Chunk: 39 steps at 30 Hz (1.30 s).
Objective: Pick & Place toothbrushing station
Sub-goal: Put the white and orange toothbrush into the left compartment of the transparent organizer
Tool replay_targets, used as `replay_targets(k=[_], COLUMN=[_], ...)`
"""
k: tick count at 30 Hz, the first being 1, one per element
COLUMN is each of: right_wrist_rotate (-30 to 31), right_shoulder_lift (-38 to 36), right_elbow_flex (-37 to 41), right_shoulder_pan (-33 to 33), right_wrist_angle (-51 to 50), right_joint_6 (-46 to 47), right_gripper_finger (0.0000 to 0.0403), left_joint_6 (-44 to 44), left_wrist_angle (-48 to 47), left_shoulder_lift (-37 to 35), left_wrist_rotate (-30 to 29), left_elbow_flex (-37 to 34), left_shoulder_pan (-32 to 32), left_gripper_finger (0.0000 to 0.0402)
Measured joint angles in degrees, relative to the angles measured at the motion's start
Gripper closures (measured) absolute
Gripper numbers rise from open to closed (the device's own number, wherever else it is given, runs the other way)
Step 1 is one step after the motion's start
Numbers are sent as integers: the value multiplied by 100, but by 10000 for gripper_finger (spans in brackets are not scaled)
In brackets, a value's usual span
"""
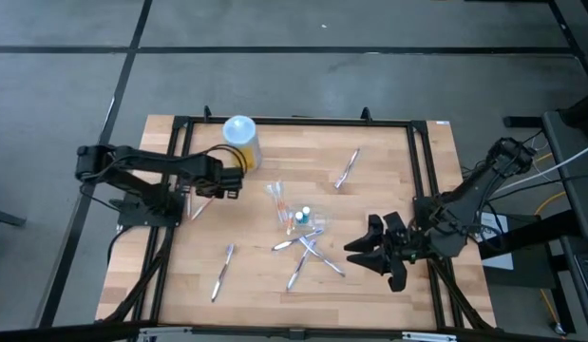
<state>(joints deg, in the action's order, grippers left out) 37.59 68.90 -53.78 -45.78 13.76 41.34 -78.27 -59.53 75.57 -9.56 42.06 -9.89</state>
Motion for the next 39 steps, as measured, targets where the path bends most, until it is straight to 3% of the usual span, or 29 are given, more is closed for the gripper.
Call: replay_targets(k=[10, 15, 19, 25, 32, 39], right_wrist_rotate=[922, 1106, 1128, 1214, 1212, 1192], right_shoulder_lift=[0, 0, 0, 0, 0, 0], right_elbow_flex=[0, 0, 0, 0, 0, 0], right_shoulder_pan=[-457, -555, -603, -623, -625, -624], right_wrist_angle=[37, 39, 41, 39, 42, 42], right_joint_6=[-97, -129, -129, -150, -173, -173], right_gripper_finger=[248, 248, 248, 248, 248, 248], left_joint_6=[-586, -713, -1293, -2459, -5117, -5254], left_wrist_angle=[114, 690, 980, 1344, 1357, 1262], left_shoulder_lift=[183, 186, 186, 85, -192, -225], left_wrist_rotate=[167, 671, 764, 291, -892, -1074], left_elbow_flex=[-175, -608, -813, -813, -813, -813], left_shoulder_pan=[206, 331, 720, 1254, 1828, 1480], left_gripper_finger=[316, 327, 344, 368, 383, 397])
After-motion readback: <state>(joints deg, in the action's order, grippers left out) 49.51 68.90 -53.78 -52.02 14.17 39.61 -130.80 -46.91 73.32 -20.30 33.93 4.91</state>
